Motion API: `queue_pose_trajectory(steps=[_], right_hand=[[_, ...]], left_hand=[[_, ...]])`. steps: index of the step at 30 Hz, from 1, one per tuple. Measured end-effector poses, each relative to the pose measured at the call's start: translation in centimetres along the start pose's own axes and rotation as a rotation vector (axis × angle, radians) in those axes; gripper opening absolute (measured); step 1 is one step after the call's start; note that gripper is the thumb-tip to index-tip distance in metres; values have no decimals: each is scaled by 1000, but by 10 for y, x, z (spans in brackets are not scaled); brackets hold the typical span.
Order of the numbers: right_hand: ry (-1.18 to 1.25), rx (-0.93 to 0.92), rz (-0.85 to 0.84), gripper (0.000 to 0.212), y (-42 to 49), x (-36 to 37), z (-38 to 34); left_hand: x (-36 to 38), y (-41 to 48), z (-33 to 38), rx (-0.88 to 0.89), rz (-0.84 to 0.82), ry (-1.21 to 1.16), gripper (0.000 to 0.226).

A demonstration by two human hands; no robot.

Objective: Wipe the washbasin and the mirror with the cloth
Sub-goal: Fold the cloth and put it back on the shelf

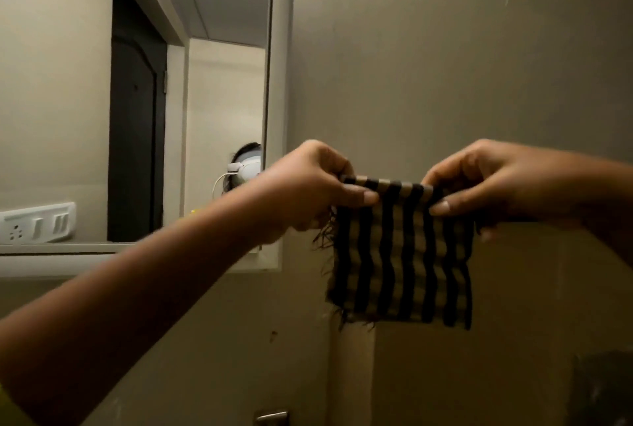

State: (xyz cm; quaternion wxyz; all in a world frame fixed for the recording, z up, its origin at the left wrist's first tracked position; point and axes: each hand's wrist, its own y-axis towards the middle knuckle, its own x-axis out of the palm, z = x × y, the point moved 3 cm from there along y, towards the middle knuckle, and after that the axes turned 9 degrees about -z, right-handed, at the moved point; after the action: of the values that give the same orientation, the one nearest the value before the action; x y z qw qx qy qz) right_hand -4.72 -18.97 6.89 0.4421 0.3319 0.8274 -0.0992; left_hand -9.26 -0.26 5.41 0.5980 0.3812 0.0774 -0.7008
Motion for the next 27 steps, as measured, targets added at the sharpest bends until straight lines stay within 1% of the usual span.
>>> queue_pose_trajectory(steps=[3, 6, 8, 10, 12, 14, 17, 21, 24, 27], right_hand=[[53, 34, 46, 21, 2, -21, -4], [56, 69, 64, 26, 5, -44, -19], [45, 84, 86, 28, 14, -57, -22], [5, 133, 174, 27, 36, -91, -15], [-9, 143, 175, 20, 46, -104, -15], [-15, 164, 210, 19, 55, -114, -14], [-60, 136, 277, 18, 79, -121, -3], [-155, 46, 350, 18, 110, -128, 22], [-191, -17, 372, 19, 124, -121, 50], [-151, -46, 320, 19, 128, -110, 76]], left_hand=[[-9, 14, 13, -15, -43, -46, 8], [-24, 33, 26, -10, -27, -132, 18], [-33, 43, 32, 25, 2, -147, 19], [-48, 84, 32, 81, -12, -129, 17], [-50, 97, 31, 87, 37, -96, 12], [-52, 105, 32, 103, 85, -120, 7], [-56, 127, 18, 145, 147, -86, 6], [-54, 160, -3, 182, 227, -12, 15], [-44, 172, -24, 193, 230, 34, 18], [-32, 175, -40, 167, 184, 56, 17]])
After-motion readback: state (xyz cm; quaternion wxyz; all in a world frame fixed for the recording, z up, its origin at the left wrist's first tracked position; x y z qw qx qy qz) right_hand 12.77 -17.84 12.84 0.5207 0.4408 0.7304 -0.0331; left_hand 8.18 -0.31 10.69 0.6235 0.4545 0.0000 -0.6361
